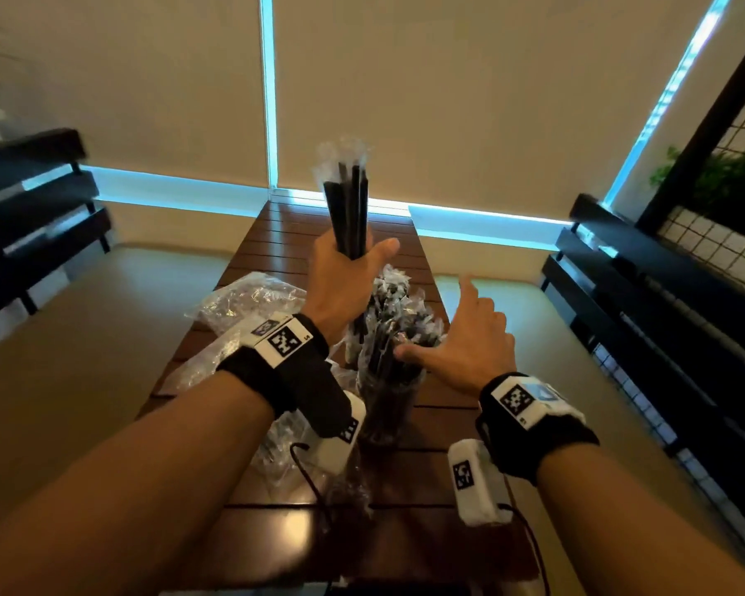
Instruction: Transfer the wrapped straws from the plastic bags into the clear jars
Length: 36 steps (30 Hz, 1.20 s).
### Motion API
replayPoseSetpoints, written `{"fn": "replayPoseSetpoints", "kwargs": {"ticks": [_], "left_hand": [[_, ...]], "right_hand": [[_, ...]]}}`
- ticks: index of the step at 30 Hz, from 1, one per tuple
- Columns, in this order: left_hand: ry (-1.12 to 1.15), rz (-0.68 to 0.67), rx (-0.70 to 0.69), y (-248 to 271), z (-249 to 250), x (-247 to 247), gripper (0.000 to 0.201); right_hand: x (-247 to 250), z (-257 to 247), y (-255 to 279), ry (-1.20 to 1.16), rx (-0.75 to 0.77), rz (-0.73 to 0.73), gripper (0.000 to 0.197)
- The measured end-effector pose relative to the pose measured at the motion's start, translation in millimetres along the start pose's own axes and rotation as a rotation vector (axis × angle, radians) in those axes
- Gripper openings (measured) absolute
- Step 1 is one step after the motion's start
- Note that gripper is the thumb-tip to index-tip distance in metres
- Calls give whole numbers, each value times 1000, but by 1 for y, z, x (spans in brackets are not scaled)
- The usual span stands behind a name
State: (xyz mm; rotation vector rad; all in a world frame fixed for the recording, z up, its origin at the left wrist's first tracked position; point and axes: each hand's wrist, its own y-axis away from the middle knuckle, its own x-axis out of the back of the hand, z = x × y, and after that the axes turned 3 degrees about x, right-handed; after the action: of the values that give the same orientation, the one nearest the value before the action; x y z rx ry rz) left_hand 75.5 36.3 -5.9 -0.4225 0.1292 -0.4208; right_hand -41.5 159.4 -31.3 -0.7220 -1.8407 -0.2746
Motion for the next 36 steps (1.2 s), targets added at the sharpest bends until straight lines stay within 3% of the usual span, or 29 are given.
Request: {"fn": "replayPoseSetpoints", "kwargs": {"ticks": [4,6,12,19,22,25,28,32,36], "left_hand": [[-45,-32,37,-1,-22,-17,48],[-38,-17,71,-2,-33,-20,47],[9,-24,127,-3,-63,-20,45],[276,20,268,-16,-57,-22,38],[197,-2,243,-12,-67,-22,35],[90,-46,282,8,-94,-22,36],[-31,-116,276,24,-115,-20,37],[-221,-145,100,32,-125,-15,53],[-263,-206,193,37,-139,-2,61]], "right_hand": [[-45,25,-3,-110,-112,-259,152],[-73,32,-8,-212,-117,-282,153],[-119,39,-20,-343,-20,-173,111],[-122,36,-17,-482,-52,-26,97],[-121,34,-15,-505,-62,-57,95],[-117,29,-13,-536,-35,-122,104],[-121,26,-14,-577,-39,-79,107],[-125,27,-14,-586,-94,-27,79],[-128,28,-13,-647,-98,-4,75]]}}
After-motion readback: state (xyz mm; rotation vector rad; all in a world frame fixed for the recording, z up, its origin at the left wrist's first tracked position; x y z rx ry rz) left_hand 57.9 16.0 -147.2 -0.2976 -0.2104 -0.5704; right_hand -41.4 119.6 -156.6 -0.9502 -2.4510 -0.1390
